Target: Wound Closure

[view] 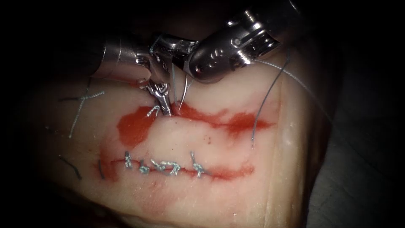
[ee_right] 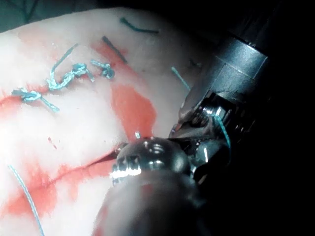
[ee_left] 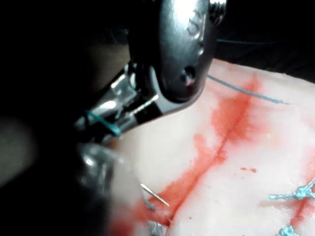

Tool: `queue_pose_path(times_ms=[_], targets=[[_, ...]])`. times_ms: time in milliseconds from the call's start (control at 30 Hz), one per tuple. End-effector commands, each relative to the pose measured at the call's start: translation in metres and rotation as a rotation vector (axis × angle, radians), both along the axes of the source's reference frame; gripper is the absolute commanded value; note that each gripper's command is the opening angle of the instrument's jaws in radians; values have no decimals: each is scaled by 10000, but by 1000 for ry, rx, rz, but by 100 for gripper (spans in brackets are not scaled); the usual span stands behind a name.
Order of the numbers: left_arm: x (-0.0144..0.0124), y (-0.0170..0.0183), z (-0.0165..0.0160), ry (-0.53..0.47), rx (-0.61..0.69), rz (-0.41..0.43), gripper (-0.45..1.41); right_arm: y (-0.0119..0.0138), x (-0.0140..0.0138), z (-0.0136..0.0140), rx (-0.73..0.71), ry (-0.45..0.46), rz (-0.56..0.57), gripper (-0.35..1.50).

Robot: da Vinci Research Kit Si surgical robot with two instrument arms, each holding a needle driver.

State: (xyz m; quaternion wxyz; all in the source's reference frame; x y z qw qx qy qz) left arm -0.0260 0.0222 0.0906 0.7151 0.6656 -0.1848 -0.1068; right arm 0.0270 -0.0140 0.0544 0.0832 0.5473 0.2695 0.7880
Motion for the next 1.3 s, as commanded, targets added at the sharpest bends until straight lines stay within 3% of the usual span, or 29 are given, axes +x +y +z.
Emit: queue_pose_path(times_ms=[33, 100, 500, 933, 1300], targets=[[-5, 3, 5, 0, -2, 0, -45, 2, 11, 3, 4, -6, -4, -35], [-5, 3, 5, 0, -2, 0, -45, 2, 11, 4, 15, -45, -30, -35], [-4, 3, 5, -1, -2, 2, -45, 4, 8, 4, 82, -28, -1, -35], [-4, 3, 5, -2, -2, 4, -45, 24, -2, -18, 128, -36, 0, -35], [-4, 3, 5, -3, -2, 6, -45, 35, -11, -33, 148, 20, 62, -35]])
